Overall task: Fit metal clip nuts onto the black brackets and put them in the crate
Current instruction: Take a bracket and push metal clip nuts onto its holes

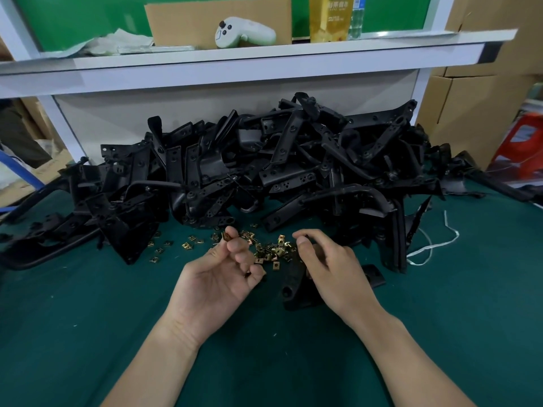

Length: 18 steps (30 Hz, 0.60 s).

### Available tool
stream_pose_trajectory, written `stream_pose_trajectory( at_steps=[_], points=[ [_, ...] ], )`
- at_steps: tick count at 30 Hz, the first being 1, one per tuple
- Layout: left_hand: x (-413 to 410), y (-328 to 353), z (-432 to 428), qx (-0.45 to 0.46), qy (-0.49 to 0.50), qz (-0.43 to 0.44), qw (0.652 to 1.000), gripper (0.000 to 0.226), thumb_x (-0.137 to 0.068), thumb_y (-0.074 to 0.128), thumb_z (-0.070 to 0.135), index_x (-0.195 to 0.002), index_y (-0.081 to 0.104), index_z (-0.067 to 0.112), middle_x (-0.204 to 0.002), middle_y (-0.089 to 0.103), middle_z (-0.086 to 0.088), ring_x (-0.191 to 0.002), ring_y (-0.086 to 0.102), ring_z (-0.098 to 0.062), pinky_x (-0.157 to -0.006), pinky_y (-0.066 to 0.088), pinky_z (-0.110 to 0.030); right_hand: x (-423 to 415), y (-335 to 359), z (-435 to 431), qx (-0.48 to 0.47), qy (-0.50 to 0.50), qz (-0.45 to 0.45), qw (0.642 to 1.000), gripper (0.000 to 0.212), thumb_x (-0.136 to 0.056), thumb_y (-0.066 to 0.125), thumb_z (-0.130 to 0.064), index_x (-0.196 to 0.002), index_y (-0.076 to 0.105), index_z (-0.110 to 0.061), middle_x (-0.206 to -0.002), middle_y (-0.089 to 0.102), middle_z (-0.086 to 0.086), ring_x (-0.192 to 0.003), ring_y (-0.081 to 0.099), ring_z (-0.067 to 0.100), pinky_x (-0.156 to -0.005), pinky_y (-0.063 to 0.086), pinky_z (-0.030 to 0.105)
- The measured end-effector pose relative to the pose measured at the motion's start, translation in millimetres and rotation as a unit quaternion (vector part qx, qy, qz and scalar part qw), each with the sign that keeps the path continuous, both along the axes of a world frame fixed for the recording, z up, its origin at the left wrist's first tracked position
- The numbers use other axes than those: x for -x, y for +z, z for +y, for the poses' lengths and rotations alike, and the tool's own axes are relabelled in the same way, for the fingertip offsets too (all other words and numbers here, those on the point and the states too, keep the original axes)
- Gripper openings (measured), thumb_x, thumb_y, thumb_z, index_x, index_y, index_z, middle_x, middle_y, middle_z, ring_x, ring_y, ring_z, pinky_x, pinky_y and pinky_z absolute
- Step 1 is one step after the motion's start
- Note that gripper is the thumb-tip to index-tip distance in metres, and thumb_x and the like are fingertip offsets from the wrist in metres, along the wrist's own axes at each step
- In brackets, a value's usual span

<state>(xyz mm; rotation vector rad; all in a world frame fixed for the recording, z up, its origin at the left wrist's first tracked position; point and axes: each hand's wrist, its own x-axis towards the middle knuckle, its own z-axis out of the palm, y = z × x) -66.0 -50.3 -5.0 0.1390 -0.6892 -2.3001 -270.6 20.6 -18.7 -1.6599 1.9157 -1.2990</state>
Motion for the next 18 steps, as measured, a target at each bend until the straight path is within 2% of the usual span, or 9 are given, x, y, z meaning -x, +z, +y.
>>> stream_pose_trajectory(
  at_steps=[2,5,8,12,18],
  points=[
    [0,1,-1,0.006,0.020,-0.039,0.999,0.018,-0.084,0.078,0.015,-0.099,0.072,0.023,-0.086,0.059,0.010,-0.077,0.058,-0.009,-0.079,0.053,-0.029,0,0,0,-0.001,-0.004,0.003,1.000,0.029,-0.099,0.037,-0.062,-0.113,0.057,-0.046,-0.057,0.052,-0.008,-0.055,0.050,0.011,-0.057,0.037,0.029],
    [6,2,0,0.038,0.051,-0.151,0.986,0.005,-0.091,0.072,0.025,-0.095,0.074,0.023,-0.088,0.062,0.007,-0.075,0.059,-0.009,-0.075,0.054,-0.027,0,1,0,-0.005,-0.007,0.002,1.000,0.028,-0.100,0.037,-0.061,-0.112,0.057,-0.047,-0.059,0.054,-0.007,-0.058,0.052,0.011,-0.059,0.041,0.031],
    [14,1,4,0.066,0.094,-0.238,0.964,0.008,-0.088,0.071,0.025,-0.093,0.073,0.019,-0.088,0.065,0.000,-0.071,0.061,-0.010,-0.069,0.056,-0.025,-1,2,0,-0.004,-0.004,-0.003,1.000,0.028,-0.099,0.038,-0.061,-0.112,0.058,-0.046,-0.058,0.053,-0.009,-0.057,0.051,0.010,-0.058,0.042,0.031],
    [17,3,8,0.072,0.102,-0.256,0.959,0.023,-0.084,0.071,0.024,-0.103,0.067,0.012,-0.085,0.067,-0.002,-0.068,0.061,-0.010,-0.067,0.057,-0.024,-1,3,1,-0.004,-0.005,-0.001,1.000,0.028,-0.099,0.037,-0.061,-0.112,0.058,-0.046,-0.058,0.052,-0.011,-0.057,0.050,0.009,-0.058,0.039,0.030],
    [17,4,8,0.080,0.097,-0.265,0.956,0.021,-0.085,0.069,0.025,-0.102,0.066,0.013,-0.085,0.067,-0.002,-0.070,0.060,-0.010,-0.068,0.057,-0.024,-1,2,1,-0.004,-0.003,0.002,1.000,0.032,-0.098,0.033,-0.065,-0.113,0.056,-0.048,-0.060,0.052,-0.012,-0.062,0.051,0.009,-0.061,0.044,0.031]
  ],
)
